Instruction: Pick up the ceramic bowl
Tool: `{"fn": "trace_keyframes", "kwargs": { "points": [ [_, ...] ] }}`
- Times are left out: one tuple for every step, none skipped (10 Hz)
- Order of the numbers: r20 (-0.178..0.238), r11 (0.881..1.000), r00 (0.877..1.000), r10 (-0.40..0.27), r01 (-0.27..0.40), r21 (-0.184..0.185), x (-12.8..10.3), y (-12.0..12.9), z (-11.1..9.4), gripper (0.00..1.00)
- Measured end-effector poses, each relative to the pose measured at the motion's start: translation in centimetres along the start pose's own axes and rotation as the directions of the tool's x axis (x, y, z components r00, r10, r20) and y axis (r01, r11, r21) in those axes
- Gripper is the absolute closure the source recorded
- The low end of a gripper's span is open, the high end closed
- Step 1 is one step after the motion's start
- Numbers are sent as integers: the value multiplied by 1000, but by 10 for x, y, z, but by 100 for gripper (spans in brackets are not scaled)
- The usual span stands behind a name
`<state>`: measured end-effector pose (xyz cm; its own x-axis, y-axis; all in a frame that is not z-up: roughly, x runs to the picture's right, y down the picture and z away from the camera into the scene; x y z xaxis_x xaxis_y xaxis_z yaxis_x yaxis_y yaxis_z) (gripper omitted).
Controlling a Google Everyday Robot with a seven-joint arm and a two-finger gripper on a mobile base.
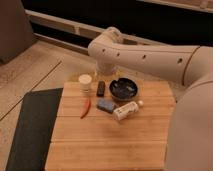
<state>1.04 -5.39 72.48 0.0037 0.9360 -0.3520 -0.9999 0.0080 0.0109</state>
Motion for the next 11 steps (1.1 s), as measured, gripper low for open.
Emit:
{"fn": "trace_keyframes", "kwargs": {
  "points": [
    [-5, 1000, 1000, 1, -1, 6, 1, -2, 2, 35],
    [-12, 999, 1000, 25, -25, 35, 1, -10, 11, 35],
    [-14, 994, 998, 63, -62, 87, -3, -32, 20, 35],
    [0, 983, 994, 106, -105, 149, -14, -63, 29, 35],
    [20, 968, 988, 152, -153, 200, -28, -95, 39, 35],
    [39, 960, 982, 184, -188, 210, -39, -112, 49, 35],
    [70, 951, 968, 240, -249, 182, -58, -132, 62, 35],
    [85, 946, 955, 284, -294, 136, -68, -139, 71, 35],
    [98, 933, 933, 346, -353, 67, -80, -148, 83, 35],
    [96, 919, 916, 389, -393, 25, -84, -155, 93, 35],
    [79, 897, 894, 441, -441, -10, -84, -168, 108, 35]
  ]
}}
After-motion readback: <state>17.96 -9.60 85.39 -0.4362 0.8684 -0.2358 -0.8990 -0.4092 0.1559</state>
